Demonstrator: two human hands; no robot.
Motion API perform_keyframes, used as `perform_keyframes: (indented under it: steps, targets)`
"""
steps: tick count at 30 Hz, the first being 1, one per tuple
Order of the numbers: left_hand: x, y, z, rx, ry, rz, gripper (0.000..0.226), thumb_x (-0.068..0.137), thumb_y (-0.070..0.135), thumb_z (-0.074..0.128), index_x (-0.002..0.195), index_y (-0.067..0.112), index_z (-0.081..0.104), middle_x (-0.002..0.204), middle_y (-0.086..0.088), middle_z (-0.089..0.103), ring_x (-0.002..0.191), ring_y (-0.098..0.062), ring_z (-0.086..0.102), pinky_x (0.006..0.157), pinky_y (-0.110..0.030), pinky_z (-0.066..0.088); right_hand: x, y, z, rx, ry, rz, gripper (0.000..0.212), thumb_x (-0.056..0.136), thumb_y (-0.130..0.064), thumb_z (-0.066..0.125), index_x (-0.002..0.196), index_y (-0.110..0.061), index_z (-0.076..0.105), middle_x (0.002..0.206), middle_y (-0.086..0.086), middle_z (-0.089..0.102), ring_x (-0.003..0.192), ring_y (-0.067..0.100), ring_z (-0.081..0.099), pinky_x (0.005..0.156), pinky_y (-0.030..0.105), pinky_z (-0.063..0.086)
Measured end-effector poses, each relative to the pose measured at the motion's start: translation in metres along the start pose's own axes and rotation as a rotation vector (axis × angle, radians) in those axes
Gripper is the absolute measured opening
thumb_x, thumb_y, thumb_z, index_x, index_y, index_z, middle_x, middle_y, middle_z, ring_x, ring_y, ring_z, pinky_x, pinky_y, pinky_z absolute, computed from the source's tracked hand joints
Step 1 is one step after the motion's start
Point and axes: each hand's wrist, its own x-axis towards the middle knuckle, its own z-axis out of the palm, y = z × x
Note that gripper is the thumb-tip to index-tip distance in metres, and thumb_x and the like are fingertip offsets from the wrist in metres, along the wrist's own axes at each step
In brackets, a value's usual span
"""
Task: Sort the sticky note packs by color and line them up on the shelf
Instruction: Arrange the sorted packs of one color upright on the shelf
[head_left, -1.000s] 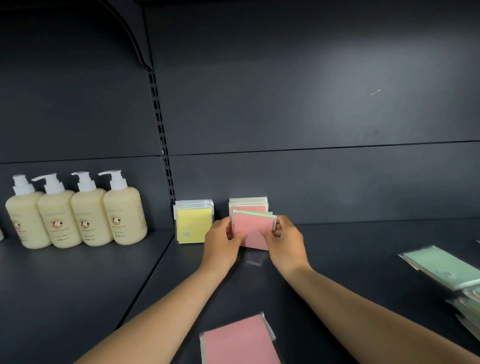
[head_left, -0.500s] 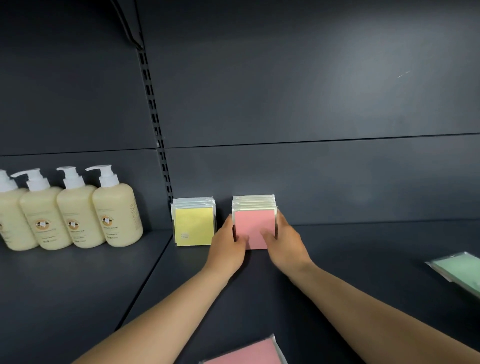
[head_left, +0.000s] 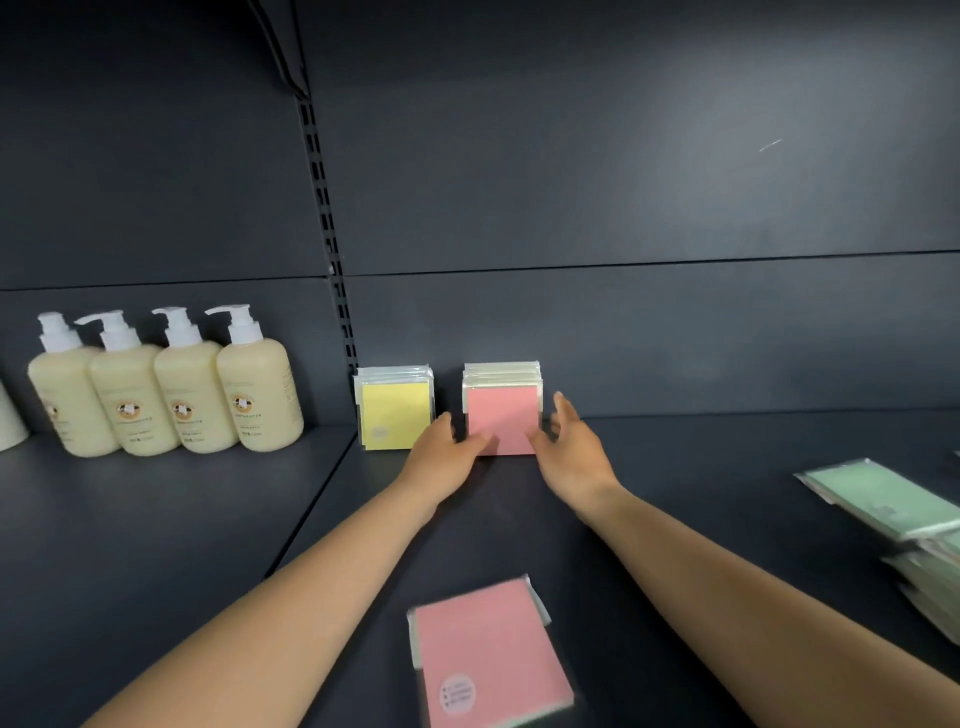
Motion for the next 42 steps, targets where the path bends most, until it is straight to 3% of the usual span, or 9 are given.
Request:
perform_keyframes:
  steps: [2,5,10,13,18,25,32,39,42]
  targets:
    - [-0.021,0.007,-0.017,-0.047,-0.107,0.014,0.017,0.089,0.030,0.060,0.082,0.015,0.056,0.080,0.002,0.055,0.081,-0.015,0.053,0.073,-0.029,0.040,-0.015,0.001,-0.008,0.033,0.003,0.022,0.065,0.096,-0.028,0.049,0.151,-0.016,0.016,0.151,0.004,0.036,0.138,0.018,0.036,0.112,0.031,0.031]
    - [-0.065,0.019,-0.047,-0.045,-0.339,-0.023,0.007,0.088,0.029,0.063,0.093,0.024,0.063,0.095,0.008,0.064,0.096,-0.010,0.060,0.088,-0.023,0.050,-0.039,0.003,-0.023,0.115,0.009,0.054,0.060,0.096,-0.029,0.050,0.149,-0.018,0.025,0.145,0.004,0.043,0.132,0.017,0.043,0.101,0.026,0.034]
    - [-0.125,0.022,-0.072,0.261,-0.586,-0.065,0.059,0.063,0.054,0.073,0.114,0.027,0.060,0.101,0.011,0.059,0.094,-0.002,0.056,0.088,-0.016,0.042,-0.078,0.007,-0.041,0.210,-0.020,0.088,0.048,0.094,-0.028,0.055,0.139,-0.015,0.044,0.132,0.002,0.056,0.123,0.018,0.051,0.103,0.029,0.038]
    - [-0.146,0.028,-0.072,0.480,-0.644,-0.037,0.072,0.062,0.050,0.079,0.125,0.027,0.050,0.104,0.015,0.051,0.098,-0.004,0.052,0.088,-0.019,0.042,-0.104,0.006,-0.051,0.285,-0.176,0.098,0.051,0.087,-0.028,0.065,0.133,-0.010,0.052,0.124,0.003,0.061,0.116,0.016,0.057,0.110,0.035,0.038]
    - [-0.162,0.040,-0.071,0.513,-0.618,-0.057,0.061,0.070,0.029,0.080,0.123,0.019,0.051,0.108,0.006,0.058,0.101,-0.013,0.056,0.095,-0.027,0.044,-0.144,-0.008,-0.052,0.143,-0.384,0.057,0.059,0.079,-0.011,0.074,0.132,-0.012,0.050,0.129,-0.001,0.056,0.119,0.009,0.054,0.097,0.018,0.041]
    - [-0.174,0.029,-0.062,0.098,-0.456,-0.023,0.052,0.064,-0.001,0.078,0.109,0.019,0.060,0.107,0.000,0.064,0.102,-0.016,0.060,0.089,-0.027,0.049,-0.170,-0.014,-0.046,0.276,-0.341,0.020,0.028,0.084,-0.001,0.065,0.111,-0.008,0.063,0.103,0.012,0.072,0.095,0.019,0.068,0.080,0.019,0.052]
    - [-0.159,0.020,-0.035,-0.399,-0.083,0.015,0.037,0.076,-0.012,0.065,0.100,0.016,0.060,0.094,-0.001,0.068,0.081,-0.009,0.064,0.060,-0.013,0.048,-0.159,-0.010,-0.035,0.487,-0.033,0.005,0.018,0.082,0.002,0.067,0.097,-0.009,0.066,0.089,0.008,0.074,0.082,0.020,0.072,0.075,0.026,0.055]
    - [-0.097,0.022,-0.006,-0.412,0.188,0.092,0.027,0.079,-0.009,0.061,0.088,0.017,0.060,0.083,0.004,0.064,0.072,-0.006,0.060,0.051,-0.008,0.047,-0.092,-0.012,-0.017,0.426,0.137,-0.052,0.018,0.082,0.000,0.066,0.091,-0.016,0.066,0.084,-0.001,0.071,0.079,0.015,0.068,0.062,0.013,0.049]
    - [-0.065,0.020,0.002,-0.342,0.253,0.138,0.028,0.079,-0.007,0.059,0.085,0.021,0.058,0.084,0.004,0.065,0.075,-0.007,0.060,0.061,-0.016,0.054,-0.058,-0.011,-0.009,0.352,0.183,-0.082,0.018,0.083,-0.003,0.065,0.087,-0.020,0.062,0.083,-0.005,0.068,0.075,0.007,0.063,0.062,0.010,0.048]
